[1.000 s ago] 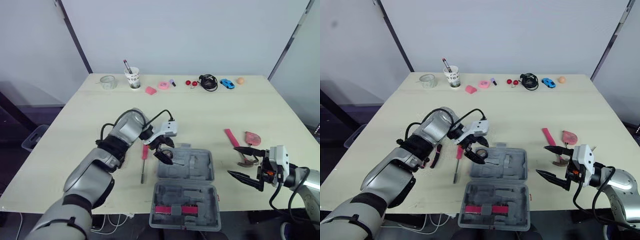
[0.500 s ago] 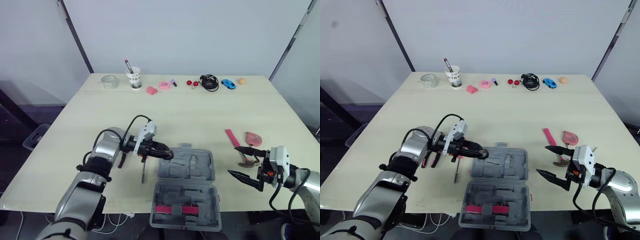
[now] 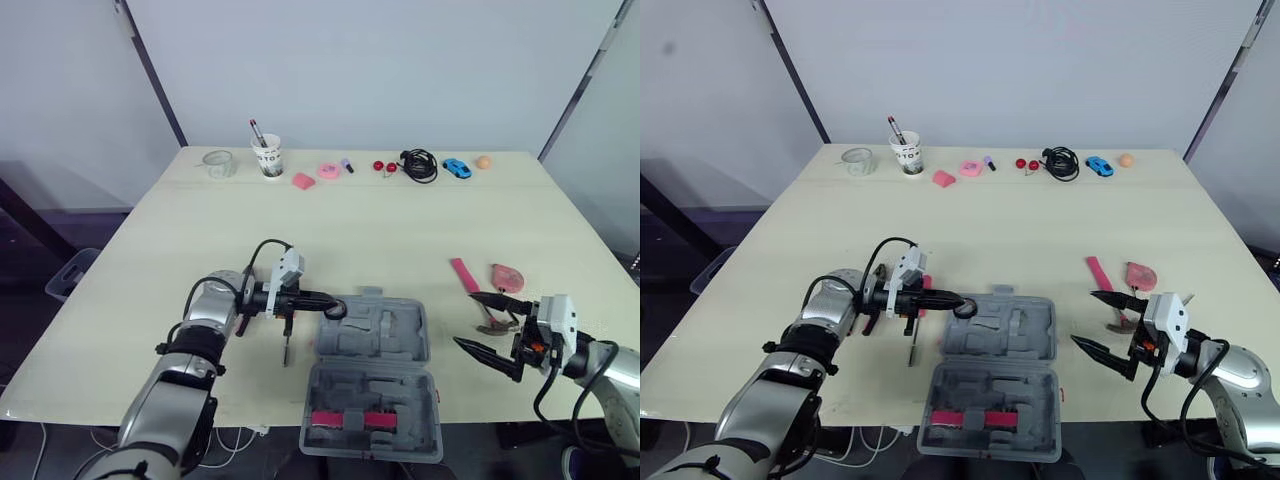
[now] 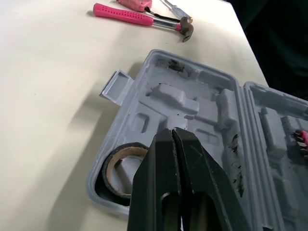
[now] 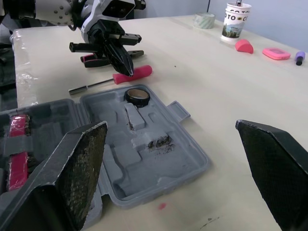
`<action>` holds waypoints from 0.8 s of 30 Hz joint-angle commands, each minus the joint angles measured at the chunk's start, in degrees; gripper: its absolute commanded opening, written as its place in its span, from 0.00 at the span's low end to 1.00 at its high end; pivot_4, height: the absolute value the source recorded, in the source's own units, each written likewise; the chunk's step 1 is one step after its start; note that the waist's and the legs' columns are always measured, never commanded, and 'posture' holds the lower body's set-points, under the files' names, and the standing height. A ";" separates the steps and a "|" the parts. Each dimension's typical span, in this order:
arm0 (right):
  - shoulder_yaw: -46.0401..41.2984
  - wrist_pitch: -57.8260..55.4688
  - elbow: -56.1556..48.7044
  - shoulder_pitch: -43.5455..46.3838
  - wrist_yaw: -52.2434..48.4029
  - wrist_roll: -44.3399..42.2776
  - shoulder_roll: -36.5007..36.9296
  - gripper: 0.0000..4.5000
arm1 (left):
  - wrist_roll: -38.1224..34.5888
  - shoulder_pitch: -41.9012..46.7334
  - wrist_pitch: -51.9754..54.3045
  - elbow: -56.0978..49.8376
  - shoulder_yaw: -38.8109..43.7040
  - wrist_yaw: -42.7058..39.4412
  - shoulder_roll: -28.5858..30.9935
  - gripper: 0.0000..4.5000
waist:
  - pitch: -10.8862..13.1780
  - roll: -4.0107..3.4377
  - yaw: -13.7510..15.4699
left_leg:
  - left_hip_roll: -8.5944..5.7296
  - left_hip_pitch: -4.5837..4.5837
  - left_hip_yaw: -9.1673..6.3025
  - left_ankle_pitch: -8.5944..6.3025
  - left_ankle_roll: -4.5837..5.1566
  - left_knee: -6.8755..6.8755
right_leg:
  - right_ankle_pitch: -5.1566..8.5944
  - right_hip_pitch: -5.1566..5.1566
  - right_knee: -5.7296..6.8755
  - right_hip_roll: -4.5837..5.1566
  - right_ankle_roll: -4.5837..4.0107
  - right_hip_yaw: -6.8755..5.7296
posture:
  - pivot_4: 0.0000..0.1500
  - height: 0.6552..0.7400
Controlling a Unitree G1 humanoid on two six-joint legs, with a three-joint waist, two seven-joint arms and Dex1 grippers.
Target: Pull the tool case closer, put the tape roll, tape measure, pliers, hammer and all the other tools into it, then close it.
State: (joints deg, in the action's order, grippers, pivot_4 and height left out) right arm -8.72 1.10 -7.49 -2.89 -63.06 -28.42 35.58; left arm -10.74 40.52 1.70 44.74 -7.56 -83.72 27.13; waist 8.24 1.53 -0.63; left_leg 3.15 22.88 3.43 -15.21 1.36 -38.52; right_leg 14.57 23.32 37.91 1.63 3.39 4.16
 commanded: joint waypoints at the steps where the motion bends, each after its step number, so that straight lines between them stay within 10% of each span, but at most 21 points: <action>1: -0.98 1.53 -1.47 0.11 0.50 -0.07 -0.28 1.00 | -0.31 1.73 -1.49 1.26 1.15 -0.59 -0.32 0.02 | 0.00 0.00 0.00 | 0.00 0.00 0.00 0.00 0.00 0.00 | 0.00 0.00 0.00 0.00 0.00 0.00 | 1.00 1.00; 9: -0.97 1.91 -1.08 0.27 0.75 0.15 -0.39 1.00 | -1.07 2.38 -0.70 1.95 1.94 -0.77 -0.86 0.02 | 0.00 0.00 -0.01 | 0.00 0.00 0.00 0.00 0.00 0.00 | 0.00 0.00 0.00 0.00 0.00 0.00 | 1.00 1.00; 17: -0.79 2.01 -0.73 0.84 0.86 0.28 -0.44 1.00 | 0.03 1.92 -2.85 1.54 1.59 0.58 -0.86 0.65 | 0.00 0.00 -0.01 | 0.00 0.00 0.00 0.00 0.00 0.00 | 0.00 0.00 0.00 0.00 0.00 0.00 | 1.00 1.00; 24: -0.52 2.10 -0.43 1.20 0.95 0.49 -0.71 1.00 | 0.05 1.80 -3.09 1.84 1.68 0.30 -0.76 0.57 | 0.00 0.00 -0.01 | 0.00 0.00 0.00 0.00 0.00 0.00 | 0.00 0.00 0.00 0.00 0.00 0.00 | 1.00 1.00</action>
State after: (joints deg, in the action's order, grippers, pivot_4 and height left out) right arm -8.71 2.24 -7.40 -2.12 -62.14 -27.64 35.00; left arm -10.28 41.52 -0.49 46.88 -7.15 -83.32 26.18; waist 8.24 1.53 -0.64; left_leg 3.15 22.88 3.43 -15.21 1.35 -38.52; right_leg 14.57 23.32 37.91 1.63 3.39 4.16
